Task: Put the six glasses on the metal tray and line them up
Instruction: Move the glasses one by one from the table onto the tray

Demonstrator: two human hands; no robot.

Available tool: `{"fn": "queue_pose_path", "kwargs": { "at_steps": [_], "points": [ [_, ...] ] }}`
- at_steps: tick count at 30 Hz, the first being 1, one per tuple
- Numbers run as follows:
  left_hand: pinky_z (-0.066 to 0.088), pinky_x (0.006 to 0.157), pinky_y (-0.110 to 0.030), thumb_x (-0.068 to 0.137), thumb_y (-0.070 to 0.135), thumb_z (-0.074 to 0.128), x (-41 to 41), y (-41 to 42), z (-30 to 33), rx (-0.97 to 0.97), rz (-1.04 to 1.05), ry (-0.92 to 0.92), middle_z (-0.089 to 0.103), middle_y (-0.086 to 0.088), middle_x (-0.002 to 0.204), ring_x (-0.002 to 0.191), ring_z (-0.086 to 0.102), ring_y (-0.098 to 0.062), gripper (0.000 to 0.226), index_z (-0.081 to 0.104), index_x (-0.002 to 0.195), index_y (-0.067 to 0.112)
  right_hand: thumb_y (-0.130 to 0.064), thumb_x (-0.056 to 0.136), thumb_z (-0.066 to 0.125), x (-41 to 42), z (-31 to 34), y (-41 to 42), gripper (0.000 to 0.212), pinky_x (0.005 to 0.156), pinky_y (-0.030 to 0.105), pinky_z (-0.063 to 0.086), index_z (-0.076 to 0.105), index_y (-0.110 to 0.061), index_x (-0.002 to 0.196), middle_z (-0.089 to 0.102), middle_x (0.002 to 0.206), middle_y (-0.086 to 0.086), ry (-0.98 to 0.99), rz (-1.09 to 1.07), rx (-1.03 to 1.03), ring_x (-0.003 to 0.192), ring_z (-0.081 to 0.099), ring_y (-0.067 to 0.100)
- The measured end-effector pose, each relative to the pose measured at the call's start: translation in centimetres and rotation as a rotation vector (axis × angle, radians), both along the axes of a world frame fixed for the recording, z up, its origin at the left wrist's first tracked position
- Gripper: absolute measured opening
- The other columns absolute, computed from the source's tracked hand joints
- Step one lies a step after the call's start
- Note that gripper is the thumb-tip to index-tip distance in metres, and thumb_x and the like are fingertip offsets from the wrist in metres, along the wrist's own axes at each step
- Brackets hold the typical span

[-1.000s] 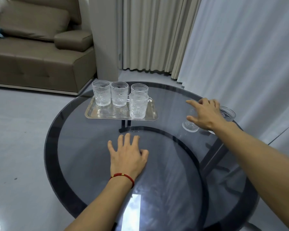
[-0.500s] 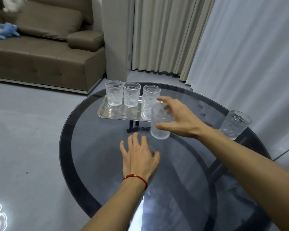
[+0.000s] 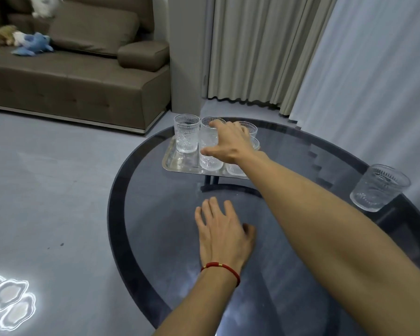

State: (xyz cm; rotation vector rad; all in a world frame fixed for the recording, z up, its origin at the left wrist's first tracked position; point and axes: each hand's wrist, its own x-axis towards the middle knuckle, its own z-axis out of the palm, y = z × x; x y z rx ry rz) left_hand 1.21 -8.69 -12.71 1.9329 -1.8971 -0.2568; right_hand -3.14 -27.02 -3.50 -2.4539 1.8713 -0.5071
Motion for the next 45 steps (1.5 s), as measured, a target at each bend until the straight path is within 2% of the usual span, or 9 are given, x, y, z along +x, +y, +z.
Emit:
{"fn": "queue_pose_path", "kwargs": {
  "at_steps": [10,16,21,25,30,32,36,41,45],
  "points": [
    [0.014,0.122,-0.052,0.082,0.04,0.046,0.0,-0.3,-0.2,-0.005,0.009,0.019,0.038,-0.014,0.145,0.139,0.028,-0.034,0.037,0.047,0.111,0.017,-0.063,0.089,0.062,-1.0,-0.2,-0.2,0.074,0.118,0.057,0.022,0.042,-0.025,0.15,0.054,0.146,0.01,0.232,0.008,0.017,0.14,0.037,0.037],
    [0.017,0.12,-0.05,0.082,0.04,0.048,0.2,-0.3,-0.2,-0.029,0.013,0.015,0.042,-0.014,0.141,0.136,0.032,-0.033,0.037,0.048,0.11,0.016,-0.036,0.093,0.06,-5.4,-1.2,5.1,0.044,0.113,0.041,0.029,0.06,-0.016,0.132,0.063,0.128,0.004,-0.014,0.102,-0.308,0.125,0.053,0.027],
    [0.017,0.118,-0.058,0.087,0.044,0.045,0.0,0.1,-0.2,-0.043,-0.065,-0.041,0.042,-0.008,0.144,0.139,0.03,-0.033,0.038,0.049,0.119,0.024,-0.02,0.087,0.064,-13.6,-3.0,10.2,0.036,0.109,0.043,0.038,0.065,-0.009,0.122,0.064,0.124,0.01,-0.125,-0.088,-0.45,0.12,0.056,0.03],
    [0.013,0.118,-0.064,0.091,0.048,0.043,-0.5,0.6,-0.3,-0.075,-0.212,-0.094,0.041,0.003,0.151,0.144,0.029,-0.02,0.04,0.047,0.127,0.033,-0.024,0.086,0.068,-20.2,-4.4,12.5,0.05,0.119,0.053,0.028,0.058,-0.009,0.133,0.047,0.146,0.017,-0.232,-0.388,-0.427,0.142,0.038,0.035],
    [0.015,0.118,-0.064,0.091,0.053,0.039,-0.6,0.7,-0.5,-0.09,-0.217,-0.136,0.041,0.004,0.152,0.144,0.029,-0.02,0.046,0.047,0.132,0.035,-0.036,0.084,0.075,-25.4,-5.9,13.3,0.086,0.126,0.052,0.009,0.031,-0.014,0.155,-0.001,0.169,0.019,-0.437,-0.691,-0.307,0.157,-0.002,0.037],
    [0.016,0.117,-0.064,0.09,0.054,0.039,-0.7,0.6,-0.6,-0.091,-0.223,-0.148,0.042,0.004,0.152,0.143,0.03,-0.019,0.047,0.047,0.132,0.035,-0.037,0.084,0.076,-26.6,-6.3,13.0,0.099,0.126,0.05,0.015,0.015,-0.015,0.16,-0.005,0.168,0.02,-0.604,-0.725,-0.251,0.156,0.002,0.039],
    [0.017,0.117,-0.064,0.09,0.055,0.037,-0.7,0.4,-0.6,-0.081,-0.216,-0.146,0.042,0.004,0.151,0.142,0.031,-0.019,0.049,0.047,0.133,0.036,-0.038,0.085,0.078,-28.0,-6.6,12.0,0.116,0.123,0.052,0.02,-0.005,-0.013,0.162,0.012,0.166,0.024,-0.778,-0.784,-0.233,0.154,0.013,0.042],
    [0.017,0.117,-0.065,0.09,0.055,0.037,-0.6,0.3,-0.7,-0.08,-0.214,-0.15,0.043,0.004,0.151,0.141,0.032,-0.019,0.048,0.047,0.133,0.035,-0.048,0.078,0.08,-28.4,-6.3,11.2,0.106,0.115,0.053,0.032,0.02,-0.012,0.157,0.029,0.158,0.022,-0.798,-0.884,-0.193,0.146,0.027,0.042],
    [0.018,0.116,-0.065,0.09,0.054,0.037,-0.7,0.4,-0.6,-0.079,-0.218,-0.144,0.044,0.004,0.149,0.14,0.033,-0.02,0.047,0.047,0.132,0.034,-0.053,0.073,0.083,-26.1,-6.0,11.9,0.087,0.093,0.039,0.043,0.041,-0.017,0.14,0.038,0.145,0.012,-0.82,-0.763,-0.105,0.12,0.049,0.028]
  ]
}}
